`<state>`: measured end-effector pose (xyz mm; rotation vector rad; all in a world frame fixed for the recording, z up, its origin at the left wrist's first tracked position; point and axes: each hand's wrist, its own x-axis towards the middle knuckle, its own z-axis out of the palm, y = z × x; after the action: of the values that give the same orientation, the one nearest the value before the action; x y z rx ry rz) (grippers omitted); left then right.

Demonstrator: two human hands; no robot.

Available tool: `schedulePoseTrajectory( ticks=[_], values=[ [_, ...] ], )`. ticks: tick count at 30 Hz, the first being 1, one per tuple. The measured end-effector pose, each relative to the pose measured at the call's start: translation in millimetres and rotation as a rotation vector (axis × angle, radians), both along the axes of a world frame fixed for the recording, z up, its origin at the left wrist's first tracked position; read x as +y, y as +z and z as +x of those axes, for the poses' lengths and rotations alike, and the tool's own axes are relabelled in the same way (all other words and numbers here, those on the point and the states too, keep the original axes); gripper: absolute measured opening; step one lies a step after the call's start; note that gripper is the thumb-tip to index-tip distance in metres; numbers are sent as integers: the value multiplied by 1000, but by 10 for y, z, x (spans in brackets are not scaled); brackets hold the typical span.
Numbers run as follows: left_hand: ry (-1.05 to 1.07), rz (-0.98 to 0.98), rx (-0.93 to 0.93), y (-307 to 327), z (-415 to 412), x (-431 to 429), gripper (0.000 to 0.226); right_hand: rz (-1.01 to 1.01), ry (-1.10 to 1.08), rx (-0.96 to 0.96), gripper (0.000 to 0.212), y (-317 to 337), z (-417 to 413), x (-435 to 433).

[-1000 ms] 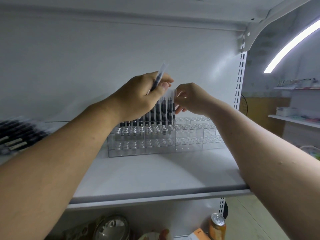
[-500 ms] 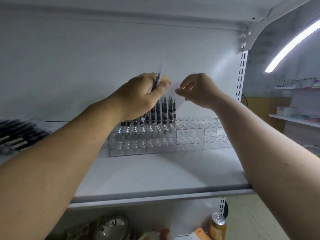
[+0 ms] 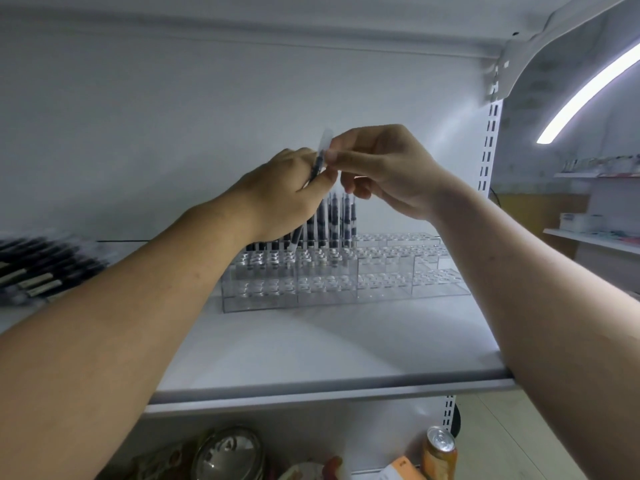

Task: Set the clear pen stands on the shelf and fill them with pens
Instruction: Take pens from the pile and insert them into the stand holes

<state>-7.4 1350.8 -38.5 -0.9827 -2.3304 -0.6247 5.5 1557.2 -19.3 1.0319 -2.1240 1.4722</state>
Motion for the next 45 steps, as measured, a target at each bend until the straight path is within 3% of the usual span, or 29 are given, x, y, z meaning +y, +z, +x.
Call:
schedulePoseTrajectory(
  ticks=[6,13,17,20,35,45],
  values=[
    [-40,-5,-9,-5,-2,0,33,-15,-33,-8,13,-10,4,-51],
    [94,-105,73,-9,34,-61,70,-300,-266,98,12,81,-60,64],
    [106,-133,111,-3,22,-88,74,-146,-535,227,10,47,-159,224],
    [122,-151,115,3,27,-91,76,-54,-611,222,5,-18,-217,254],
    [115,-116,117,-1,-4,-91,72,212,-629,78,7,-145,-220,157],
    [117,-106,98,-11,-9,-102,72,188,-604,-5,8,-128,-214,205]
  ],
)
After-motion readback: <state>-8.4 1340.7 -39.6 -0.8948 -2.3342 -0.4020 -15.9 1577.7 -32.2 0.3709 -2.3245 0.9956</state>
